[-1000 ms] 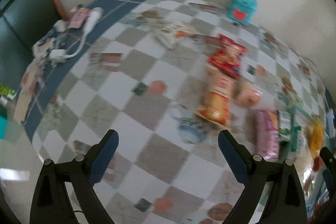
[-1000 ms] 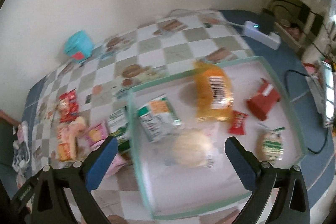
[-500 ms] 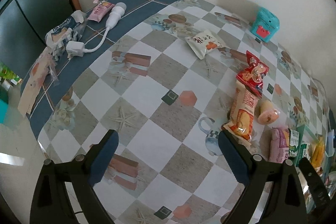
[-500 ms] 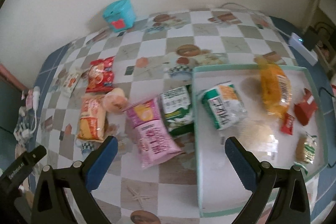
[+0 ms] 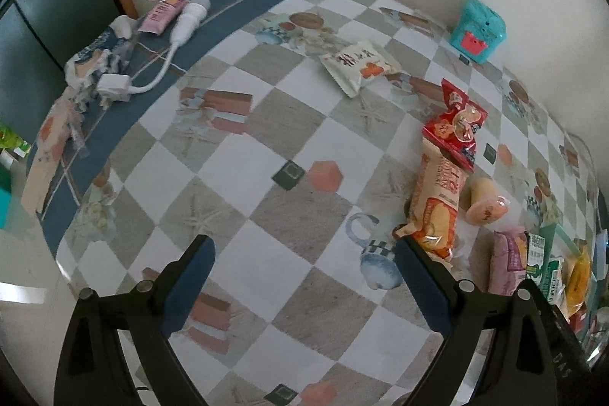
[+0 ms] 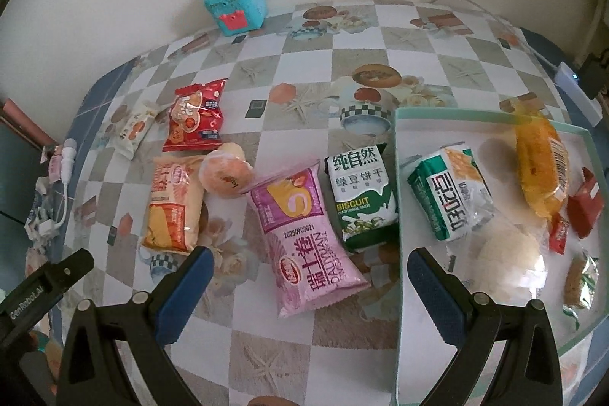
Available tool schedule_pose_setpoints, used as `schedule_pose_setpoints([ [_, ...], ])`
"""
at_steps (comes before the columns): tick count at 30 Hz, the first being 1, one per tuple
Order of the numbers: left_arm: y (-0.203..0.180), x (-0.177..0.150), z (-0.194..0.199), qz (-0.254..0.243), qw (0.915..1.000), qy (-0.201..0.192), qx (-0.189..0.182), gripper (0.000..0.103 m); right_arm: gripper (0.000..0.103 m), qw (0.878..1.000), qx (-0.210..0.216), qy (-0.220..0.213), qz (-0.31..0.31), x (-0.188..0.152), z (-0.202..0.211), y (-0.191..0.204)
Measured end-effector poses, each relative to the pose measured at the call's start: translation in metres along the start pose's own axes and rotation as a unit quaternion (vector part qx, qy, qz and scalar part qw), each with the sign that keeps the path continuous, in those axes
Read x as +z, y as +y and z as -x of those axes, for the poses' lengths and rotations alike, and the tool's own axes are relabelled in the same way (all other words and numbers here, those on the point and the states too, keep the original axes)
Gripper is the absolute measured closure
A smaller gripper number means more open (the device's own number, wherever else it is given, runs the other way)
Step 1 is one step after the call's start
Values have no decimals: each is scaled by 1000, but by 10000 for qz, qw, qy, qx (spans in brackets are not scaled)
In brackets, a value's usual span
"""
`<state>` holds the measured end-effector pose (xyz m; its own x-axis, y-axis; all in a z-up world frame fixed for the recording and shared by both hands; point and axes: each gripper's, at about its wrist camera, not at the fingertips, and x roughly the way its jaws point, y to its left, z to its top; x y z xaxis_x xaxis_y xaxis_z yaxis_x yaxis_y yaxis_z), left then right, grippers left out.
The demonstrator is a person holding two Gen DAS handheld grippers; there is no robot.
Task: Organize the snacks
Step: 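Move both open tools back over the snack pile, then grasp the pink roll pack with the right tool while the left tool grasps the cream roll pack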
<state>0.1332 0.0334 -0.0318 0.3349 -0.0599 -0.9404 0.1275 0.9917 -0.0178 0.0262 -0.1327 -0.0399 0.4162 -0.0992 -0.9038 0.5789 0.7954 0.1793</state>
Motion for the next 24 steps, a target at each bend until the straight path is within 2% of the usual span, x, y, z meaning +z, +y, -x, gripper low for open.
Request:
schedule_pose_setpoints([
  [5,-16,7,-7,-138,9998,39,-106,7,1,10000,-26,8,-22,4,-7,1],
  [8,-28,10,-10,-243,9994,38,-242,7,5,10000,-39,-12,42,6,-10,4],
  [13,-52,13,-17,-487,9982,-89,-324,7,6,9999,-40,61,111,8,-18,8],
  [17,-68,13,-33,-646,9967,46,-485,7,6,9998,-81,122,156,8,-25,9],
  [20,-76,13,-43,-737,9961,89,-467,7,6,9997,-120,153,164,7,-29,9],
  [24,-82,14,-51,-799,9957,125,-452,8,16,9995,-141,207,183,7,-35,9],
])
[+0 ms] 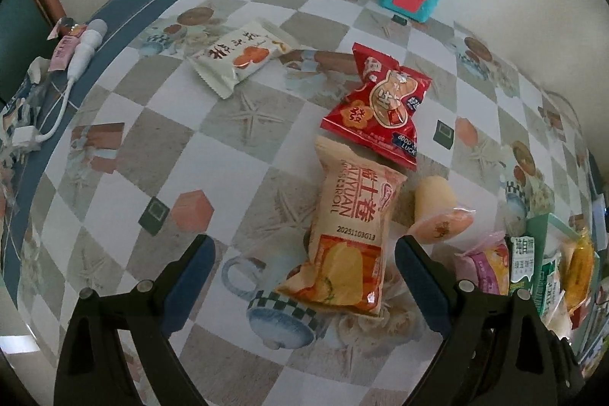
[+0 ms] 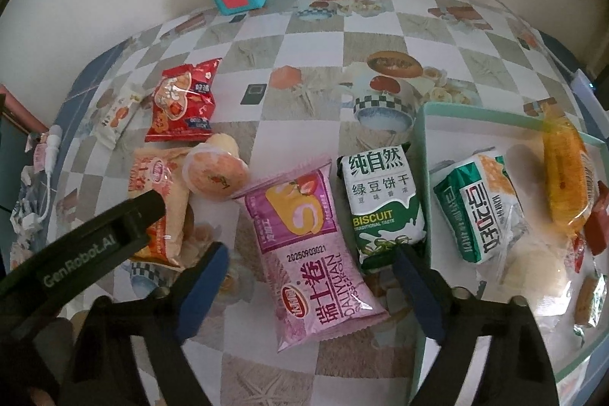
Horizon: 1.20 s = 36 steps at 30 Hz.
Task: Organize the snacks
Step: 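Grasp the pink roll pack with the right tool while the left tool grasps the cream roll pack, then carry both roll packs up and over the white tray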
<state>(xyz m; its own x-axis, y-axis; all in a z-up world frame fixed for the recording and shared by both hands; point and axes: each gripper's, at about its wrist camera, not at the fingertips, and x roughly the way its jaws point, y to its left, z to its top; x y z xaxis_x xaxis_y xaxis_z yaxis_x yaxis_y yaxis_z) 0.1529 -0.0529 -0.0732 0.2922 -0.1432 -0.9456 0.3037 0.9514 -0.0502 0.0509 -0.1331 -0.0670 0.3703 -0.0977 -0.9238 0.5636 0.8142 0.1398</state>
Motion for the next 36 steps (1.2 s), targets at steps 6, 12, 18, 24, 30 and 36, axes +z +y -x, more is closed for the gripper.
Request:
schedule_pose_setpoints([
  [6,-4,1,-4,-107,9999,46,18,28,32,10000,29,62,31,0,-5,0],
  [12,-9,-2,0,-257,9996,70,-2,54,47,9998,44,115,147,-3,-5,5],
  [18,-3,-4,3,-318,9990,222,213,61,47,9995,14,218,235,-6,-11,8],
  [24,2,-5,2,-337,9985,324,301,62,47,9990,-123,221,361,-9,-17,12],
  [30,-3,-6,-1,-411,9977,327,428,61,47,9977,-339,161,565,-11,-19,21],
  [36,-3,-8,-1,-408,9974,400,437,62,54,9963,-434,115,732,-12,-18,28],
])
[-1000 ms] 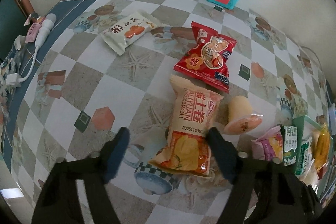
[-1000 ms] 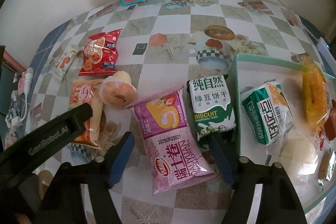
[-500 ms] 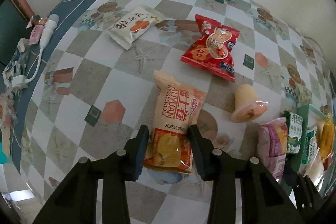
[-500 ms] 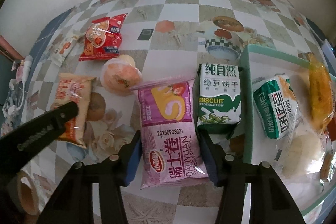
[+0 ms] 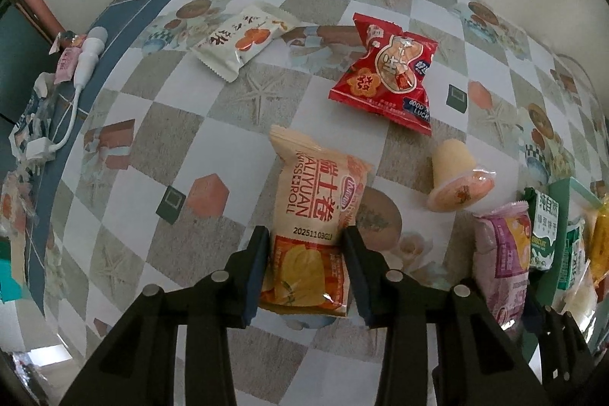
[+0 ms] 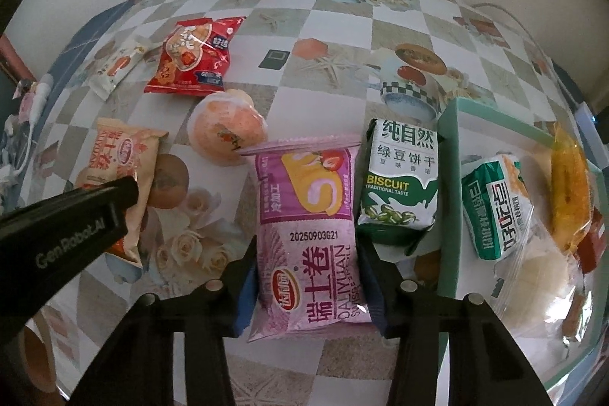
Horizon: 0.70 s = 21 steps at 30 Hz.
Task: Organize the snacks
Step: 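Carry both roll packs up and over the white tray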
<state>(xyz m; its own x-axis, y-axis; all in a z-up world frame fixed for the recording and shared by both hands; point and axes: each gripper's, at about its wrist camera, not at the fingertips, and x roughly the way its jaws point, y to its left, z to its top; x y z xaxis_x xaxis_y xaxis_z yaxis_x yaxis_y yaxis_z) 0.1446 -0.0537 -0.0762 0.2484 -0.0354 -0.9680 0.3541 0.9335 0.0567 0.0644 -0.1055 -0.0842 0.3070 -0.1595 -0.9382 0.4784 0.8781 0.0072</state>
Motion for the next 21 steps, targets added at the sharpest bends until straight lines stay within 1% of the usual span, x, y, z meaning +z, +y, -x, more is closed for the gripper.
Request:
schedule_pose_setpoints([
  [1,1,0,0,5,10000,11,-2,65,54,10000,-16,-4,42,0,1,1],
  [5,3,-1,2,34,10000,11,41,66,56,10000,47,8,15,-3,4,3],
  [10,10,-1,8,154,9999,-54,51,68,57,9999,88,-119,25,-3,16,0],
  [21,20,-5,48,281,9978,-594,46,68,57,9986,153,-506,-81,1,53,-8],
])
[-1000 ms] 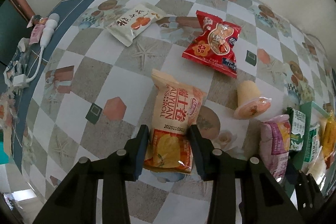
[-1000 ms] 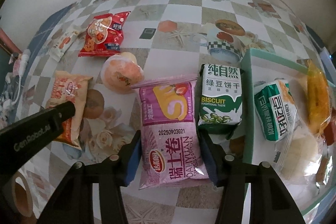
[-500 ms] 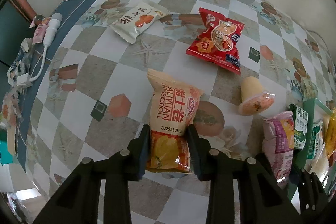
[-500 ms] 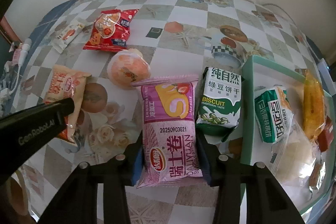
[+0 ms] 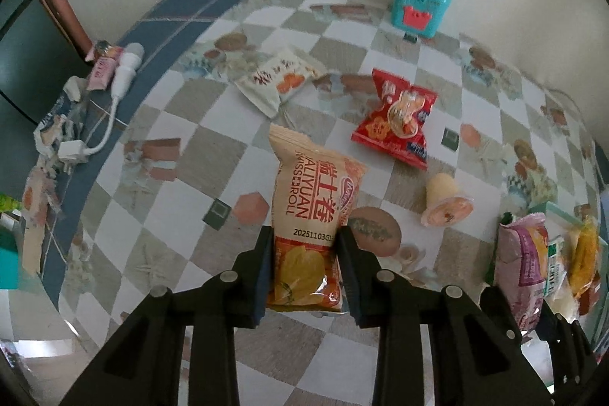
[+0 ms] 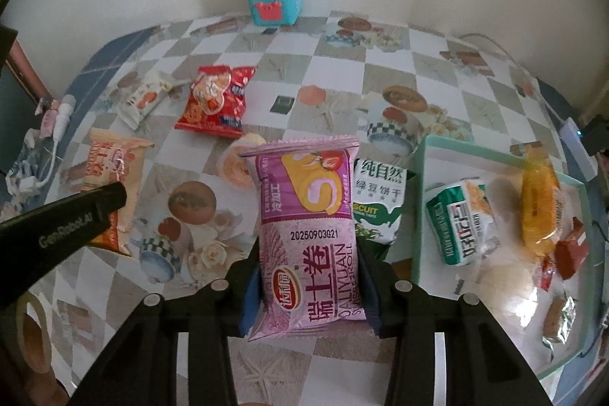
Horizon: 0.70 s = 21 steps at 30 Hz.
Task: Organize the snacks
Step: 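Carry both roll packs up and over the white tray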
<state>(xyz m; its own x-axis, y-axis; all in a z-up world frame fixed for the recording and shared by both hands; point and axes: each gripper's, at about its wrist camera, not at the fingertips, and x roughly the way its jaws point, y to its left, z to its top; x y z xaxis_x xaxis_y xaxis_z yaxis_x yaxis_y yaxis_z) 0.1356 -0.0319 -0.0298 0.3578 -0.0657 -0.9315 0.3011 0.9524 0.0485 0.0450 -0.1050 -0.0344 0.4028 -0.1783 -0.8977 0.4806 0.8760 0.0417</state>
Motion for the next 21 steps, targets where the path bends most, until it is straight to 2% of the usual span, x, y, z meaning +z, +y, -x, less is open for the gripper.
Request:
schedule_pose_setpoints([
  [9,4,-3,34,49,9992,-386,-58,68,57,9992,96,-153,-347,-5,28,-20],
  [21,-11,-15,73,-140,9962,-811,-303,68,57,9933,-117,-362,-1093,-15,71,-63],
])
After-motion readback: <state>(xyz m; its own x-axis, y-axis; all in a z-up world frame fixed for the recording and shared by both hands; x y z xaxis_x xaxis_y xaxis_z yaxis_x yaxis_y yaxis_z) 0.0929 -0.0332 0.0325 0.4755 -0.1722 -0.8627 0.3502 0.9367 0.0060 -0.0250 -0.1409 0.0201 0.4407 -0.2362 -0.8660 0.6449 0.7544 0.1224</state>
